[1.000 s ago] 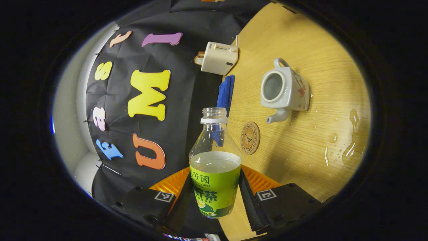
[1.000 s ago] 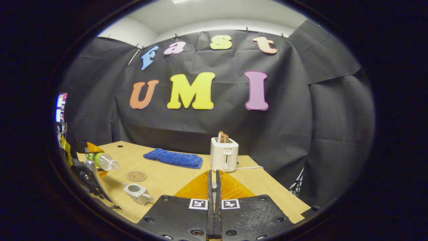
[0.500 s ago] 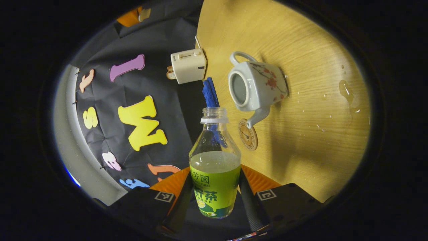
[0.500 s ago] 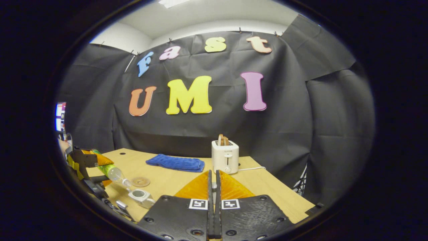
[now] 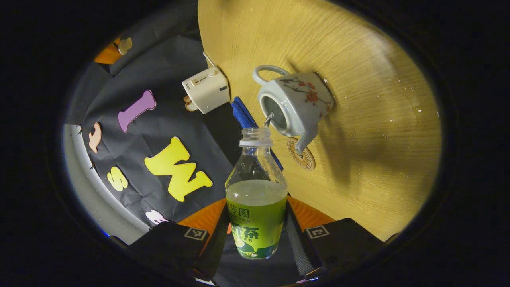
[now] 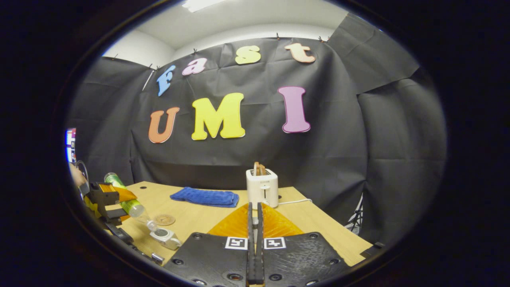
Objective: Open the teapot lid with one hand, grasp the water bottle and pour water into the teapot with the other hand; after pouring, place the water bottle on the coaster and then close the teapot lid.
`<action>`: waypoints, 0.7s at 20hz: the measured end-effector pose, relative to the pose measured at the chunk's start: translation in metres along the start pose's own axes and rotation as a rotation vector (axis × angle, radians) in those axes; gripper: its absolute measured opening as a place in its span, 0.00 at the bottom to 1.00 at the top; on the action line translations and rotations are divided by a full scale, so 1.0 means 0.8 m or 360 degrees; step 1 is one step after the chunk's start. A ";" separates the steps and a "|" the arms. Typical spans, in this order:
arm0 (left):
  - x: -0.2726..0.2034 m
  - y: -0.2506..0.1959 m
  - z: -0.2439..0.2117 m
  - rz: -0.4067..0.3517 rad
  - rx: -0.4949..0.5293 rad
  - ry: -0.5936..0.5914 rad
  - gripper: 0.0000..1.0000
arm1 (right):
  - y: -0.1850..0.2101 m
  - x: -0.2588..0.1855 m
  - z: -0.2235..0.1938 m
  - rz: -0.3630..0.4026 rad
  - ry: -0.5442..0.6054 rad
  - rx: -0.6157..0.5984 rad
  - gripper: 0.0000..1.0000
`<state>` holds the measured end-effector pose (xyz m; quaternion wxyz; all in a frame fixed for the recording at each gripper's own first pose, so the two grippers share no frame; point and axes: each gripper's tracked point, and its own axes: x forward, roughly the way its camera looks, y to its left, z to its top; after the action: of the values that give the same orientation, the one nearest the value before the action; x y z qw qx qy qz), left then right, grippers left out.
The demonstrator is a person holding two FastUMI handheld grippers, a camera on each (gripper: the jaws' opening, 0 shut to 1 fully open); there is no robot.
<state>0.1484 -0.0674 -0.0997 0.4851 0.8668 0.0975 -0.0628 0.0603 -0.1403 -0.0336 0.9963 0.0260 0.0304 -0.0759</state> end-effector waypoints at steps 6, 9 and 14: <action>-0.003 0.016 0.000 0.0009 0.0127 0.0036 0.72 | -0.006 -0.001 0.005 -0.0014 -0.0013 -0.0004 0.00; -0.003 0.017 0.000 0.0000 0.0171 0.0049 0.75 | -0.007 -0.001 0.003 -0.0014 -0.0011 -0.0005 0.00; -0.005 0.017 0.001 -0.0008 0.0210 0.0059 0.75 | -0.007 -0.001 0.003 -0.0011 -0.0008 -0.0003 0.00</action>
<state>0.1474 -0.0757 -0.0881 0.4248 0.8976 0.1043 -0.0541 0.0590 -0.1460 -0.0312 0.9961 0.0246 0.0281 -0.0795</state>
